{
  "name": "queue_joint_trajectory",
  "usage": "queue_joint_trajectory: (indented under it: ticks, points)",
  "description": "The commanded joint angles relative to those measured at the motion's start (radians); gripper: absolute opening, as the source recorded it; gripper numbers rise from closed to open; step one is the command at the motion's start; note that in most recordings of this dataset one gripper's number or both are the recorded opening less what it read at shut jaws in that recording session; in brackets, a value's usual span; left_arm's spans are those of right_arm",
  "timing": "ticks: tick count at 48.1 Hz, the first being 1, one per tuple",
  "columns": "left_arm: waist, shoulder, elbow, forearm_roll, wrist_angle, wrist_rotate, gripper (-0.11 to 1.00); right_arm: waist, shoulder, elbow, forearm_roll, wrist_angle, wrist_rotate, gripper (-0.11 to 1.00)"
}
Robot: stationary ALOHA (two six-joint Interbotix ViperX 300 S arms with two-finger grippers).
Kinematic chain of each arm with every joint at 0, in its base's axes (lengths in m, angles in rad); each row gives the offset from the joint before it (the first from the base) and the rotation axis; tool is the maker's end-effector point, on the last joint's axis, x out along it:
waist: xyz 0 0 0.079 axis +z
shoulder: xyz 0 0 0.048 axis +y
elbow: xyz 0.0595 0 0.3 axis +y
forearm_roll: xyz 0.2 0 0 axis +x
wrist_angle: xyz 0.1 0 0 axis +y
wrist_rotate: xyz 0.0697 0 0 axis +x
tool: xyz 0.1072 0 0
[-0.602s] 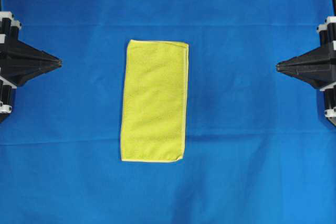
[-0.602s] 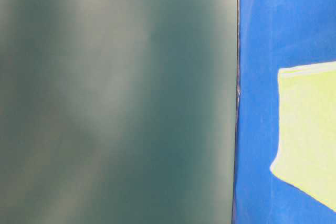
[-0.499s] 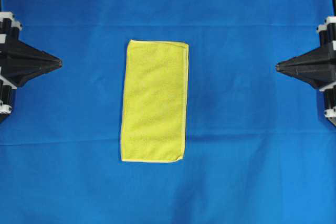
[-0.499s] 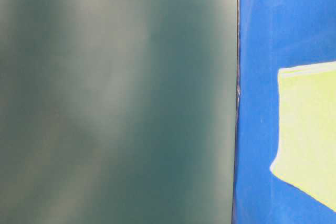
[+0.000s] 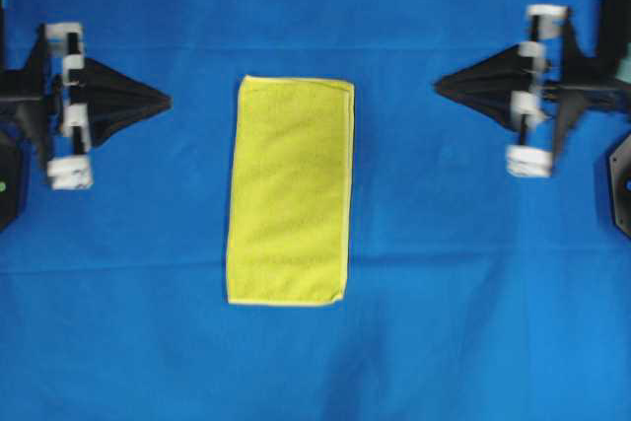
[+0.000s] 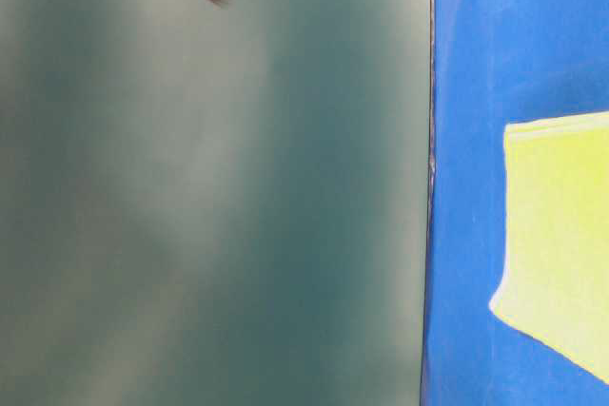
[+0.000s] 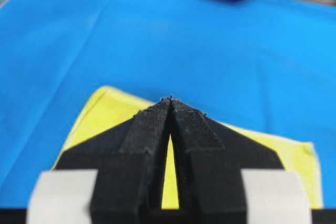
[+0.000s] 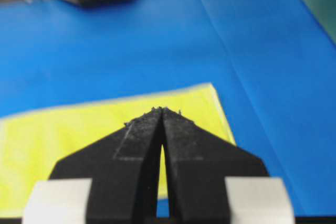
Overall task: Fold a vertical towel.
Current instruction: 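Move both grippers toward the top corners of the yellow towel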
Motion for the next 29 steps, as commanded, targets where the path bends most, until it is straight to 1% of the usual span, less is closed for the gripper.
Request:
queue_joint_trajectory:
  ticks: [1, 2, 5, 7, 9, 11, 14, 16, 18, 25, 29]
  points:
    - [0.031, 0.083, -0.034, -0.002, -0.032, -0.002, 0.03, -0.029, 0.087, -0.057, 0.002, 0.006, 0.000, 0.01]
    - [0.035, 0.101, -0.037, -0.002, -0.037, -0.003, 0.06, -0.037, 0.109, -0.067, 0.000, 0.014, -0.002, 0.01]
    - [0.052, 0.156, -0.044, -0.002, -0.054, -0.006, 0.20, -0.057, 0.186, -0.107, -0.003, 0.035, -0.005, 0.01]
    - [0.063, 0.193, -0.049, -0.002, -0.064, -0.006, 0.31, -0.069, 0.232, -0.129, -0.006, 0.046, -0.006, 0.05]
    - [0.077, 0.230, -0.054, -0.002, -0.077, -0.005, 0.42, -0.081, 0.273, -0.150, -0.009, 0.055, -0.005, 0.15]
    - [0.092, 0.281, -0.058, -0.002, -0.095, -0.005, 0.54, -0.091, 0.313, -0.170, -0.012, 0.063, -0.006, 0.29]
    - [0.107, 0.337, -0.064, -0.002, -0.124, -0.006, 0.68, -0.104, 0.374, -0.196, -0.018, 0.069, -0.006, 0.47]
    - [0.117, 0.376, -0.071, -0.002, -0.144, -0.006, 0.72, -0.110, 0.413, -0.215, -0.023, 0.067, -0.006, 0.58]
    - [0.126, 0.416, -0.077, -0.002, -0.166, -0.006, 0.72, -0.115, 0.456, -0.233, -0.029, 0.067, -0.006, 0.63]
    - [0.149, 0.555, -0.104, -0.002, -0.227, -0.006, 0.72, -0.123, 0.565, -0.279, -0.035, 0.063, -0.006, 0.60]
    - [0.161, 0.635, -0.130, -0.002, -0.250, -0.006, 0.72, -0.123, 0.615, -0.302, -0.037, 0.060, -0.008, 0.60]
